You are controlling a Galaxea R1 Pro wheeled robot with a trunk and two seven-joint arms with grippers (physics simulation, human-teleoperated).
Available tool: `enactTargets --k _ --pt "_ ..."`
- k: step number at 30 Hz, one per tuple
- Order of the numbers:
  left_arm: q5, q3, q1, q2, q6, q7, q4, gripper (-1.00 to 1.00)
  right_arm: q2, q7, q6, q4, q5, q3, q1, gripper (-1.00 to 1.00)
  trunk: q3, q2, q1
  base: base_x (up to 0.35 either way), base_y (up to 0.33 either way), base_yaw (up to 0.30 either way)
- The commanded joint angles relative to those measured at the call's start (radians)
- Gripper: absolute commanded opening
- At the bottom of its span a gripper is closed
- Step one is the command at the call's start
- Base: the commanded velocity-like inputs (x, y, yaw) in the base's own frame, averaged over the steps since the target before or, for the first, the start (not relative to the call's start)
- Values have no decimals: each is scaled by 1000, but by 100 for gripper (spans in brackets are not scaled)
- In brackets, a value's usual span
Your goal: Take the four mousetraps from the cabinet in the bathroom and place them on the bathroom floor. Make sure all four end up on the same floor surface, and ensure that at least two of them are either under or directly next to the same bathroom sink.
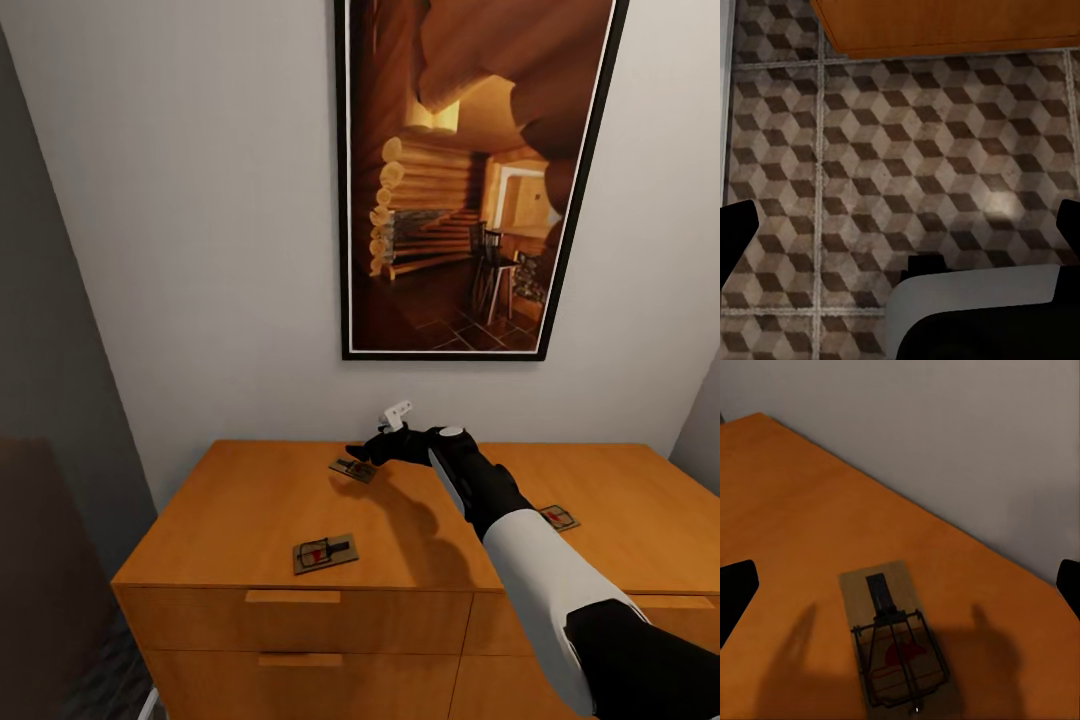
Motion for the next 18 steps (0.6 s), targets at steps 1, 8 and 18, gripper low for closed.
enactTargets --k 1,8,18 --pt "-1 -5 -2 0 -6 3 4 100 1 6 3 0 10 -1 -1 100 -1 -1 0 0 0 0" --pt "-1 -5 -2 0 -6 3 4 100 2 6 2 7 10 0 -1 100 -1 -1 0 0 0 0" --pt "-1 -5 -2 0 -5 3 4 100 0 8 0 7 10 1 0 100 -1 -1 0 0 0 0"
